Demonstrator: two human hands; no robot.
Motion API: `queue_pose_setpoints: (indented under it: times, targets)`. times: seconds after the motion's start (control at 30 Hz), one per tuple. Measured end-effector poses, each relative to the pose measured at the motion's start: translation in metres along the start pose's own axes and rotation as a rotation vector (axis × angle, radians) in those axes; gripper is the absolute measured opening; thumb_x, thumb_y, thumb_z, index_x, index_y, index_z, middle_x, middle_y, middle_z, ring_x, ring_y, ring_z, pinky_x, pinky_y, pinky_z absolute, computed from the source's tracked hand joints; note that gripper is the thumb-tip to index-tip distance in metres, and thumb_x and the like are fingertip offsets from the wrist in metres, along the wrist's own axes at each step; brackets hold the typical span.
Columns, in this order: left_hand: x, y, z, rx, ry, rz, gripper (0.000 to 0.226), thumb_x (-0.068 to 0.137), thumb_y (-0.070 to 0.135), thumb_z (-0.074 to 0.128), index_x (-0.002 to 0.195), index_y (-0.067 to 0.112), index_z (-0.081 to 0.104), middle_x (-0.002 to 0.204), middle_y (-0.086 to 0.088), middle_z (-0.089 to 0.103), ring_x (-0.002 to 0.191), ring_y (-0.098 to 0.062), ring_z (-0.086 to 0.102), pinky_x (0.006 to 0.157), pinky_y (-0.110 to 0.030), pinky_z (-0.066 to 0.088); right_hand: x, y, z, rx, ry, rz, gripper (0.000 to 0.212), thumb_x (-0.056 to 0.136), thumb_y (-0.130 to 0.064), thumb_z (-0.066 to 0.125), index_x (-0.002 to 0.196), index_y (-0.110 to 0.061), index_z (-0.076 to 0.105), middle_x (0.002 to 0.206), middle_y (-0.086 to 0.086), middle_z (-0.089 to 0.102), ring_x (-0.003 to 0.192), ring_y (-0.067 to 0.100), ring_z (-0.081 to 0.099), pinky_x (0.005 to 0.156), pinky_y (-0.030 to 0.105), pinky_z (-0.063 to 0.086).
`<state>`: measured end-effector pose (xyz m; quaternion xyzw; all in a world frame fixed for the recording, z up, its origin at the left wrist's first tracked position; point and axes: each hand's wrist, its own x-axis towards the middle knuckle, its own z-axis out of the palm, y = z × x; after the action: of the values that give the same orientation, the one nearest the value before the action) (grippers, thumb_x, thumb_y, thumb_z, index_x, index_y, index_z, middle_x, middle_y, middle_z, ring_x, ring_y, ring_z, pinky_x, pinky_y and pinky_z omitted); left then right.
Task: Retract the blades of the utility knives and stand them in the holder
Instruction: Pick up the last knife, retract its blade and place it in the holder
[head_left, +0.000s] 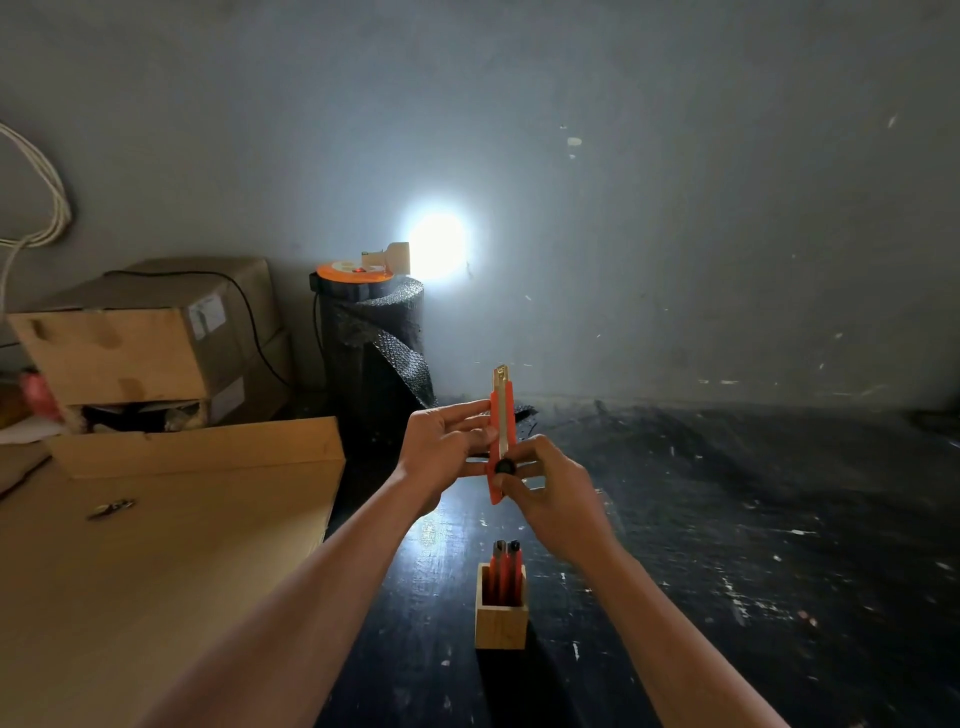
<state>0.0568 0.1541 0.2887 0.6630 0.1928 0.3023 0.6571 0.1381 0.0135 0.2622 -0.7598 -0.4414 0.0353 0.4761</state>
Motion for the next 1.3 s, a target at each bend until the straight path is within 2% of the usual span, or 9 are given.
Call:
queue_pose_setpoints:
  times: [0.1,0.23,0.4,0.57,0.8,1.0,1.1,1.2,1.3]
  targets:
    - [0.001,0.0,0.001,0.016,-0.006,-0.004,0.032,0.091,-0.006,0.071,0.119,0.007,0.076,0.088,0.004,0.083,0.078,-0.019,0.082,0.059,-0.027,0.062,-0.002,0.001,0.001,0.031,0.009,0.013,0.027,0.088,-0.033,0.073,0.104,-0.036,0.051,0.089,-0.037,0.054,0.075,-0.012,0.059,0.06,0.005,0.039]
    - [0.004,-0.001,-0.003,0.0,0.0,-0.009,0.033,0.089,-0.006,0.072,0.12,0.006,0.076,0.098,-0.008,0.083,0.084,-0.027,0.081,0.067,-0.036,0.066,-0.004,0.002,-0.001,0.01,-0.017,-0.042,0.035,0.094,-0.02,0.068,0.103,-0.05,0.052,0.095,-0.036,0.054,0.081,-0.021,0.057,0.061,-0.001,0.042]
    - [0.005,-0.001,0.001,0.001,-0.005,-0.016,0.033,0.089,-0.006,0.073,0.12,0.007,0.076,0.102,-0.01,0.082,0.086,-0.028,0.081,0.069,-0.039,0.066,0.0,0.002,-0.001,0.036,0.016,0.0,0.021,0.09,-0.032,0.07,0.103,-0.031,0.054,0.088,-0.036,0.054,0.075,-0.01,0.059,0.063,0.006,0.038]
    - [0.006,-0.001,-0.001,-0.008,0.006,-0.012,0.033,0.089,-0.007,0.072,0.12,0.005,0.075,0.098,-0.009,0.083,0.084,-0.027,0.082,0.065,-0.033,0.065,-0.002,0.006,-0.002,0.008,-0.02,-0.055,0.041,0.094,-0.017,0.068,0.1,-0.054,0.051,0.096,-0.038,0.053,0.085,-0.023,0.057,0.062,-0.002,0.043]
    - [0.001,-0.001,0.002,0.005,0.003,-0.024,0.034,0.089,-0.01,0.07,0.119,0.006,0.075,0.082,0.006,0.083,0.073,-0.018,0.081,0.056,-0.024,0.061,0.001,0.014,0.005,0.013,0.0,-0.008,0.021,0.093,-0.025,0.069,0.1,-0.037,0.053,0.091,-0.034,0.056,0.08,-0.008,0.06,0.068,0.006,0.042]
    - [-0.002,-0.008,0.003,0.011,-0.004,-0.044,0.035,0.09,-0.013,0.069,0.12,0.004,0.075,0.088,0.0,0.083,0.077,-0.02,0.082,0.057,-0.028,0.062,0.003,0.019,0.008,0.033,-0.014,0.017,0.018,0.09,-0.03,0.071,0.097,-0.034,0.056,0.088,-0.033,0.057,0.077,-0.007,0.061,0.064,0.006,0.042]
    - [-0.005,-0.014,0.002,-0.023,-0.012,-0.06,0.035,0.09,-0.015,0.067,0.118,0.004,0.074,0.087,0.0,0.083,0.075,-0.019,0.081,0.056,-0.028,0.062,0.006,0.022,0.007,0.085,-0.003,0.037,0.02,0.091,-0.034,0.068,0.106,-0.031,0.056,0.093,-0.03,0.059,0.078,-0.006,0.062,0.07,0.013,0.051]
    - [-0.008,-0.025,0.002,-0.052,-0.012,-0.076,0.035,0.088,-0.015,0.068,0.118,0.003,0.074,0.09,-0.004,0.083,0.077,-0.021,0.082,0.057,-0.03,0.062,0.014,0.025,0.005,0.118,0.026,0.054,0.03,0.094,-0.026,0.066,0.122,-0.027,0.054,0.109,-0.012,0.067,0.091,0.006,0.067,0.081,0.03,0.06]
    - [-0.011,-0.041,0.002,-0.08,-0.029,-0.109,0.036,0.087,-0.012,0.072,0.118,0.005,0.074,0.098,-0.011,0.082,0.084,-0.027,0.081,0.061,-0.035,0.064,0.022,0.031,0.005,0.161,0.019,0.06,0.039,0.094,-0.03,0.067,0.131,-0.023,0.056,0.107,-0.009,0.069,0.09,0.008,0.069,0.074,0.021,0.059]
